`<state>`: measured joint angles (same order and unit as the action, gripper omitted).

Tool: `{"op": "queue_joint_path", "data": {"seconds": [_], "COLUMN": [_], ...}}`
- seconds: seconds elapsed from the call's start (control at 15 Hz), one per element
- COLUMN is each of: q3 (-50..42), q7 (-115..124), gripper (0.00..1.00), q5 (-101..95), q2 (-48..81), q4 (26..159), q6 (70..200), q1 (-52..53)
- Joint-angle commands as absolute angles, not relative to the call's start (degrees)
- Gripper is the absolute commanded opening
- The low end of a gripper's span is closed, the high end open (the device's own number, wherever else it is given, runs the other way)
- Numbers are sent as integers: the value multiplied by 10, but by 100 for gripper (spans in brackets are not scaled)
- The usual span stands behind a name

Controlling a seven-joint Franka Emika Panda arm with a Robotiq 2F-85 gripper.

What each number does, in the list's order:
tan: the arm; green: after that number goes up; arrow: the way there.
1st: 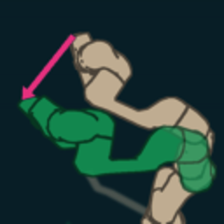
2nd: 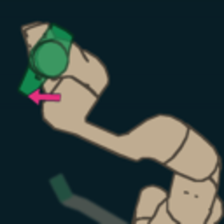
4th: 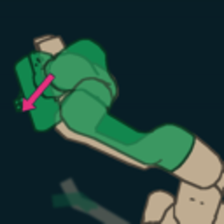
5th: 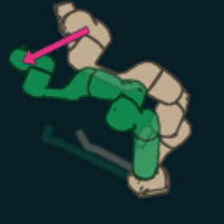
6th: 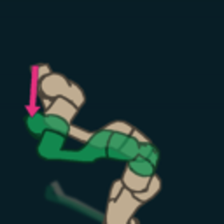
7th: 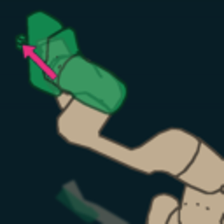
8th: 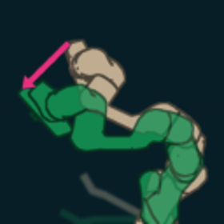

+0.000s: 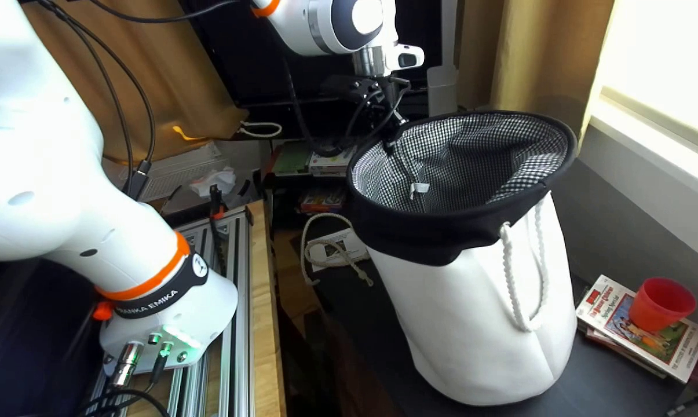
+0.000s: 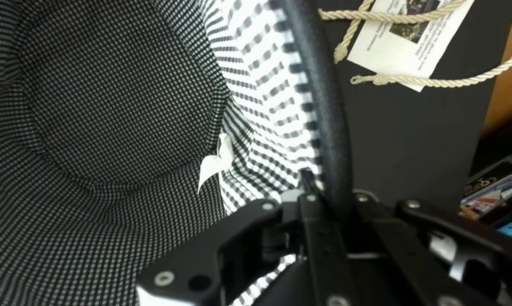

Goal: Turn the bag upside down

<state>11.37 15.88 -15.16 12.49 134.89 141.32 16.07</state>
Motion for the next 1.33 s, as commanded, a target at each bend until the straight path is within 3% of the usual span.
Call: {"op": "queue_joint_path", "data": {"seconds": [0.0, 0.07, 0.53, 0.6, 1.27], "q3": [109, 109, 106, 106, 88], "q7": [172, 177, 175, 175, 359], "gripper": [1, 6, 6, 1, 1], "q5": [-154, -155, -155, -155, -248], "q2": [136, 144, 139, 139, 239], "q4": [1340, 1334, 1331, 1331, 1296], "q6": [1414, 1414, 1414, 1414, 1406], "q1": [173, 178, 175, 175, 301]}}
